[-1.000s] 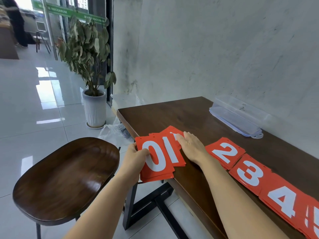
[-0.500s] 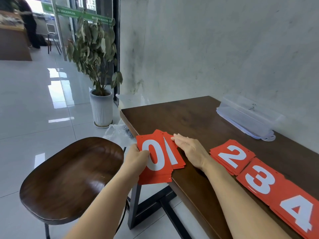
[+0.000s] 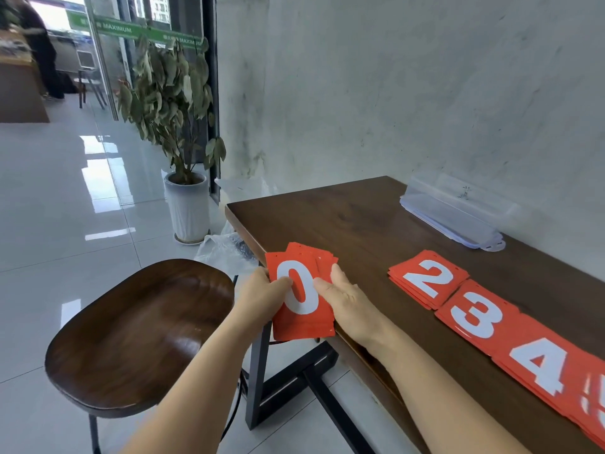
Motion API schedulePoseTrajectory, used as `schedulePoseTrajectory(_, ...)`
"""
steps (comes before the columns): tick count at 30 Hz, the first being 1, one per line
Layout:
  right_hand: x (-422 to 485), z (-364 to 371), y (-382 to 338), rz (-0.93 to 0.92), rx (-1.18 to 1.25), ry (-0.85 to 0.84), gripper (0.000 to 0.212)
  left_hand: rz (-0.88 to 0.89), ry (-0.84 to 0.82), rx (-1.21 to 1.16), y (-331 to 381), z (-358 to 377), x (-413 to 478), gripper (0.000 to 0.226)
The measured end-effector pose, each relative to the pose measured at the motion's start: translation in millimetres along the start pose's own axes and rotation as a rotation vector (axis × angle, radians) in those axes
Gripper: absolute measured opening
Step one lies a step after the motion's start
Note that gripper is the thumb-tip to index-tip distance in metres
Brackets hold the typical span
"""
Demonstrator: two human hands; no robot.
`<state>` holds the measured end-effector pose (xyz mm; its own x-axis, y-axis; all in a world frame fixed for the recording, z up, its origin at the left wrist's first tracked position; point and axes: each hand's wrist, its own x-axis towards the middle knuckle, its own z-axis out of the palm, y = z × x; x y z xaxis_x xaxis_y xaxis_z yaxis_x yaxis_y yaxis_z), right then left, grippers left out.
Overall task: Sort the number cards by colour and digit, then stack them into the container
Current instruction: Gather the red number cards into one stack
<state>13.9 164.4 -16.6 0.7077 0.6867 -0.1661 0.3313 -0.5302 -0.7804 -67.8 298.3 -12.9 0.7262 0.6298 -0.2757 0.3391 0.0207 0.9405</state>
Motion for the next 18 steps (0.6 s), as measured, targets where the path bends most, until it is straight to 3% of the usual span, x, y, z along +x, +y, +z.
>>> schedulePoseTrajectory(2,-6,9,-5,-0.028,0.13,-0.019,0.088,-0.024,-0.053,-0.102,-3,4,-5,0.021)
schedulePoseTrajectory(3,-13,9,-9,-0.035,0.193,-0.024,0.078,-0.047,-0.077,-0.168,-5,5,-7,0.025)
schedulePoseTrajectory(5,-23,3,-12,-0.01,0.301,0.022,0.033,-0.063,-0.099,-0.254,-9,6,-13,0.03)
schedulePoseTrajectory(6,-25,-2,-13,-0.002,0.318,0.049,0.025,-0.046,-0.102,-0.268,-11,6,-14,0.033)
schedulePoseTrajectory(9,-26,-15,-16,-0.017,0.247,0.207,0.065,0.087,-0.103,-0.276,-8,8,-20,0.034)
schedulePoseTrajectory(11,-25,-22,-24,-0.02,0.268,0.262,0.072,0.222,-0.099,-0.249,2,11,-26,0.027)
schedulePoseTrajectory(15,-22,-43,-38,-0.146,0.321,0.375,0.033,0.513,-0.087,-0.154,27,18,-36,0.03)
schedulePoseTrajectory(18,-24,-52,-42,-0.241,0.332,0.471,0.027,0.667,-0.065,-0.082,42,26,-35,0.035)
